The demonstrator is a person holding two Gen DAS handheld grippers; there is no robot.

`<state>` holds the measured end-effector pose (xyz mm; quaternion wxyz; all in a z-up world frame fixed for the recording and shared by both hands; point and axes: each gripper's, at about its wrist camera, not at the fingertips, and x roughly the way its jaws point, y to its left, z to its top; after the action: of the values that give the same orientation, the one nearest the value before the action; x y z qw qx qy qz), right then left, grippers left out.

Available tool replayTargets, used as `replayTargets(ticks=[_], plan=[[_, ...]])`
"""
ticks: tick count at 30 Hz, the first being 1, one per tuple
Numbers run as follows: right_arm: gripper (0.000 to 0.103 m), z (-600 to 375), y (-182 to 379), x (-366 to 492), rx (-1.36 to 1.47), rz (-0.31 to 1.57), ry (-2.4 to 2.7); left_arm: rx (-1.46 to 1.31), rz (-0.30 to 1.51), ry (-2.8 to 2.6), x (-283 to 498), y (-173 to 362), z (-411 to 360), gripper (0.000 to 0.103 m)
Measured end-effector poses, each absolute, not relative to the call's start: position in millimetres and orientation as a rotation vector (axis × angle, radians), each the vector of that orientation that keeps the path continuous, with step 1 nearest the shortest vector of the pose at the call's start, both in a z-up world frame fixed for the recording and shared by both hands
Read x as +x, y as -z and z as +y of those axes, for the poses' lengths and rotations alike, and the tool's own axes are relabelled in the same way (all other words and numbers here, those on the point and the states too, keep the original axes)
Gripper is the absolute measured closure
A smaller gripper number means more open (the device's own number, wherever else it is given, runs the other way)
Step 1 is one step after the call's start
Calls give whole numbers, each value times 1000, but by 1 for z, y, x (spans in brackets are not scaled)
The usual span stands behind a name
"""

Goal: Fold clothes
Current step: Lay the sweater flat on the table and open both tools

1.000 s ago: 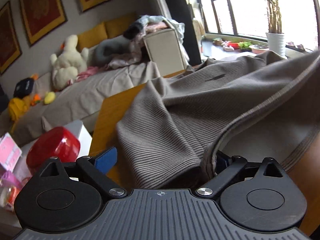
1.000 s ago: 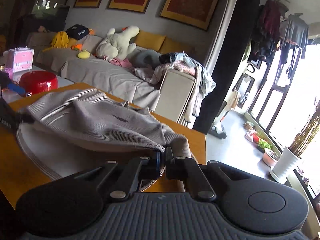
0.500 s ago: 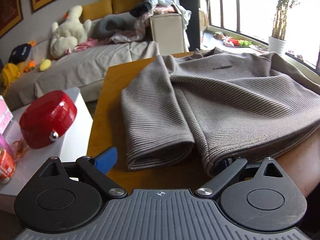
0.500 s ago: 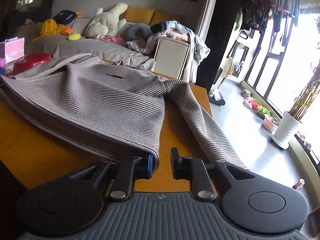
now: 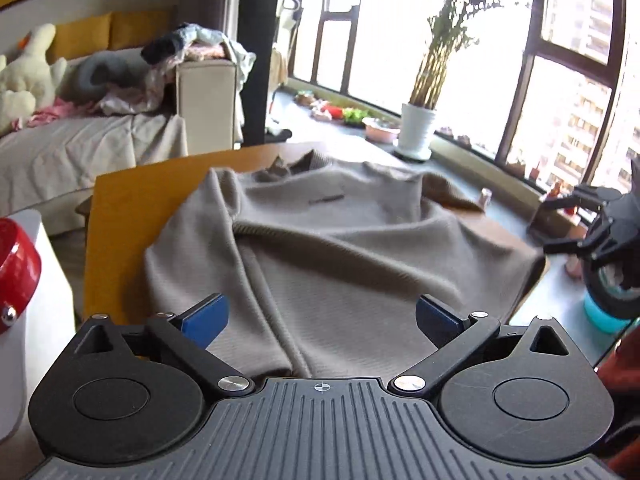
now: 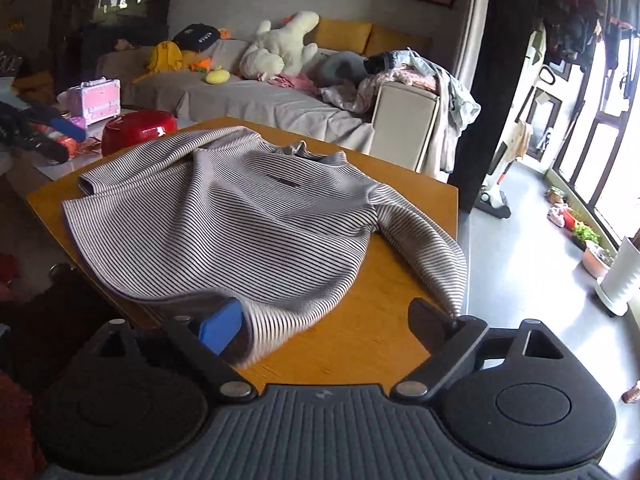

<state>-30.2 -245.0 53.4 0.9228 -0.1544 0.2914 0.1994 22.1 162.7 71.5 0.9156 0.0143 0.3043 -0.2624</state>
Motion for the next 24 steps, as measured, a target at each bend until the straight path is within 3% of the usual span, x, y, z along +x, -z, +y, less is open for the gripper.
replayTargets(ticks=[4, 7, 9, 11, 14, 18, 20, 24], plan=[[3, -246, -34, -32, -405, 691, -381, -2, 584, 523, 67, -70, 131, 0], [3, -272, -31, -27, -220, 701, -316, -43, 598, 516, 107, -54, 94, 0], [7, -305, -25, -22, 6, 700, -243, -51, 630, 520, 132, -37, 66, 0], [22, -341, -19, -17, 245, 693, -163, -38, 669, 540, 150, -21, 42, 0], [33, -399, 10, -11, 662, 679, -72, 10, 717, 544, 158, 4, 19, 0], [32, -451, 96, 0, 1269, 639, -88, 63, 714, 505, 153, 20, 9, 0], [24, -458, 143, 13, 1565, 641, -134, 61, 714, 494, 149, 21, 10, 0], [21, -448, 212, 45, 1965, 692, -181, 87, 713, 482, 147, 20, 7, 0]])
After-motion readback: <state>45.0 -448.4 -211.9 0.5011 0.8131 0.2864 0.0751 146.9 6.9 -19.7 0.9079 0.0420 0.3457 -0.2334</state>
